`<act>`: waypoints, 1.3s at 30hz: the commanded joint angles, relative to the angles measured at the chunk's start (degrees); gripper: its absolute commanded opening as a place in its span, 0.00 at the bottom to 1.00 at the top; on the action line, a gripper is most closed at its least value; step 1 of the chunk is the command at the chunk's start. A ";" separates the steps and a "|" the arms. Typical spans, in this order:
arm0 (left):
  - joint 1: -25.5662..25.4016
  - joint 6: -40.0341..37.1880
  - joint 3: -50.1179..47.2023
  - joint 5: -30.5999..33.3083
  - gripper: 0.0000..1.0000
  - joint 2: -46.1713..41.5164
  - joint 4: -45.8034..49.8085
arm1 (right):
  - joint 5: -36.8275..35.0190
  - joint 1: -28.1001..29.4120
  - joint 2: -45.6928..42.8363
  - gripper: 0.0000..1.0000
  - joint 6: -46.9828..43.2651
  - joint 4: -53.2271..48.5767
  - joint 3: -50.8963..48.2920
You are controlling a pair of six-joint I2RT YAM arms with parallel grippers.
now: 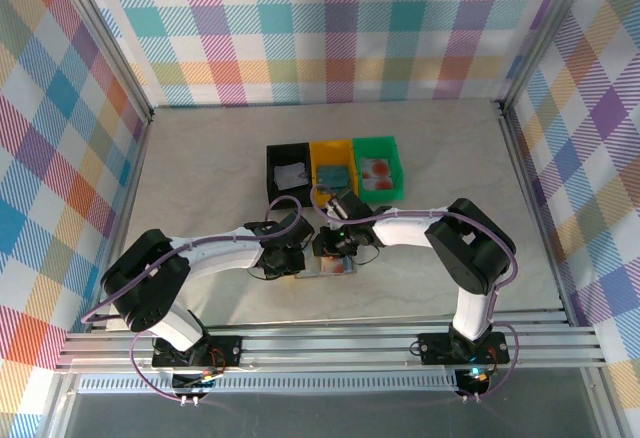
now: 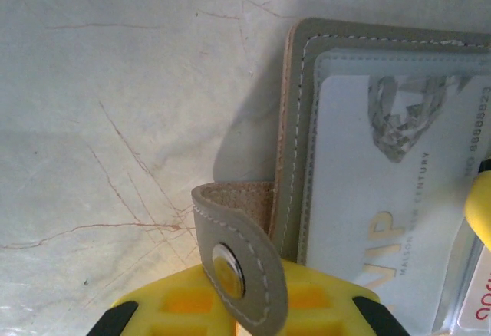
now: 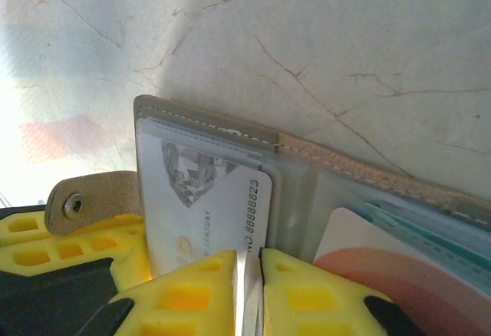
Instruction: Take the credit cards out of the card holder
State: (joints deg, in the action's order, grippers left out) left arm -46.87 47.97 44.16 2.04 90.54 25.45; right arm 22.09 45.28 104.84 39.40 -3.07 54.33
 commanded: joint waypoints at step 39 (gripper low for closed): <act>-1.94 -0.44 -5.57 -5.14 0.29 6.30 -3.41 | 3.28 0.60 -8.25 0.25 -0.23 -9.43 -3.04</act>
State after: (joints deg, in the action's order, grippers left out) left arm -47.13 47.11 44.29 1.98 90.80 24.86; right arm 24.29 46.06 97.54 38.44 -10.79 51.72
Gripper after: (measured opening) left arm 0.290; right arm 0.232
